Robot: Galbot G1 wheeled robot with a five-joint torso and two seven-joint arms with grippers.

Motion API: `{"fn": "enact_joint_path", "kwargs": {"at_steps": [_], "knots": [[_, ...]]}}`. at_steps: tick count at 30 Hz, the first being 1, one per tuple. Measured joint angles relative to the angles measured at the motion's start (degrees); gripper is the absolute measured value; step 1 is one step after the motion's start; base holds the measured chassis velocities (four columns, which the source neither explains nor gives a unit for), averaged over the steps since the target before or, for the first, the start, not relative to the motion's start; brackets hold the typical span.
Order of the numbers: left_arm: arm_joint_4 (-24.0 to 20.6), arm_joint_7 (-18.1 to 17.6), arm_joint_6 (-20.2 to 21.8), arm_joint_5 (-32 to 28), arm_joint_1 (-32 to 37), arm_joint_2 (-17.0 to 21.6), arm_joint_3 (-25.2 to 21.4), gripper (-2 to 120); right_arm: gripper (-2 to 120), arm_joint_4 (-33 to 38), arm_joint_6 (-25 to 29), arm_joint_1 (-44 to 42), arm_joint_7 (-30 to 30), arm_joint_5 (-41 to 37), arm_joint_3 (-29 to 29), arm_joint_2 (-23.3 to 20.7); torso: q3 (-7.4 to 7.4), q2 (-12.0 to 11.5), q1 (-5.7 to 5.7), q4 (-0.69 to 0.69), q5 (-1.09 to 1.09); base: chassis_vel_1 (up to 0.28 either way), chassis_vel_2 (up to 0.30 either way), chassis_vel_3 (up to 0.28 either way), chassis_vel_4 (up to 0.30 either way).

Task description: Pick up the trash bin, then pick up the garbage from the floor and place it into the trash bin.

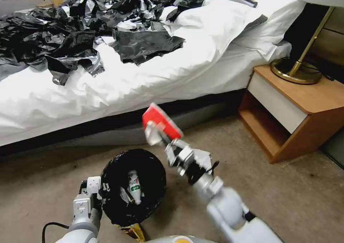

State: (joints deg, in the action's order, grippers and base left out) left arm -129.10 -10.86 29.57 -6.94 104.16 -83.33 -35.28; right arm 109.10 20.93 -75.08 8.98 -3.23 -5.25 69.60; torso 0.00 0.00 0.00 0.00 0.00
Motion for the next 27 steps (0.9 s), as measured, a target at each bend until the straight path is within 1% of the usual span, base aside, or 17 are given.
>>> {"fn": "enact_joint_path", "kwargs": {"at_steps": [2,7,9,16,19,22,23,26,27], "knots": [[0.0,0.0,0.03,0.05,-0.06,-0.03,0.12,0,0,-2.29,0.95,-1.31,0.01,1.84,-2.59,-0.03,0.0,0.0,0.0,0.0,0.0,0.0,0.0,0.0,0.0],[0.0,-0.02,0.05,0.06,-0.17,-0.04,0.16,0,0,-4.64,1.65,-1.94,-0.08,3.64,-4.57,0.19,0.0,0.0,0.0,0.0,-0.01,0.0,0.0,0.0,0.0],[0.0,-0.03,0.06,0.07,-0.25,-0.04,0.15,0,0,-5.77,1.8,-1.99,-0.22,4.04,-4.83,0.21,0.0,0.0,0.0,0.02,-0.08,0.0,0.0,0.0,0.0],[0.2,-0.03,0.08,0.02,-0.47,-0.07,0.19,0,0,-8.2,2.28,-2.6,-1.19,5.57,-5.15,0.1,0.0,0.0,0.0,0.05,-0.1,0.0,0.0,0.0,0.0],[0.23,-0.03,0.08,0.01,-0.52,-0.1,0.32,0,0,-9.03,2.4,-2.66,-1.55,6.1,-5.15,0.12,0.0,0.0,0.0,0.03,-0.1,0.0,0.0,0.0,0.0],[0.23,-0.03,0.09,0.01,-0.55,-0.11,0.39,0,14,-9.44,2.45,-2.67,-2.01,6.55,-5.14,0.34,0.0,0.0,0.0,0.02,-0.11,0.0,0.0,0.0,0.0],[0.23,-0.03,0.09,0.01,-0.55,-0.11,0.39,0,14,-9.44,2.45,-2.67,-2.01,6.55,-5.14,0.34,0.0,0.0,0.0,0.02,-0.11,0.0,0.0,0.0,0.0],[0.23,-0.03,0.12,0.01,-0.6,-0.13,0.4,0,28,-10.06,2.32,-2.28,-2.35,6.77,-5.15,0.57,0.0,0.0,0.0,0.0,-0.07,0.0,0.0,0.0,0.0],[0.23,-0.03,0.12,0.01,-0.6,-0.13,0.4,0,28,-10.06,2.32,-2.28,-2.35,6.77,-5.15,0.57,0.0,0.0,0.0,0.0,-0.07,0.0,0.0,0.0,0.0]]}}
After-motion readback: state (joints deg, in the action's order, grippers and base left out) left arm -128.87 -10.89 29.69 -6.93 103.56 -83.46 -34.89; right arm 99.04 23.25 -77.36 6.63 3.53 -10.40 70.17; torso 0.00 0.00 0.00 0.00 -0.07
